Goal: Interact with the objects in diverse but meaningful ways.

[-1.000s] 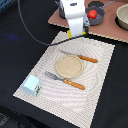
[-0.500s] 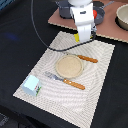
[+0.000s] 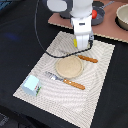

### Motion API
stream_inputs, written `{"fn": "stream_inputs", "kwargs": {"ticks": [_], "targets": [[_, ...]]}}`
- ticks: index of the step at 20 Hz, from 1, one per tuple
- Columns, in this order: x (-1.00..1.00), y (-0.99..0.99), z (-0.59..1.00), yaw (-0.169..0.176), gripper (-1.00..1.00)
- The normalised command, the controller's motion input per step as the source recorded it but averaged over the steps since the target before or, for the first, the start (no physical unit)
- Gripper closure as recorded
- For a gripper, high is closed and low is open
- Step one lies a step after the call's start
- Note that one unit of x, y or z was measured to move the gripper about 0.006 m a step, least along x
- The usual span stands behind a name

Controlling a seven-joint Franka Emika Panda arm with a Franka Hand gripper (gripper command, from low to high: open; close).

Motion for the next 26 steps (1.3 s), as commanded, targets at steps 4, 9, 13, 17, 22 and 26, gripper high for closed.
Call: {"fn": "stream_inputs", "kwargs": {"ticks": [4,9,13,17,22,26], "targets": [[0.0,0.1,0.43,-0.01,-1.0],[-0.11,0.14,0.56,-0.057,-1.0],[-0.12,0.19,0.59,-0.062,-1.0],[-0.05,0.13,0.53,-0.067,-1.0],[-0.15,0.02,0.35,-0.073,-1.0],[-0.07,0.07,0.28,-0.073,-1.0]]}}
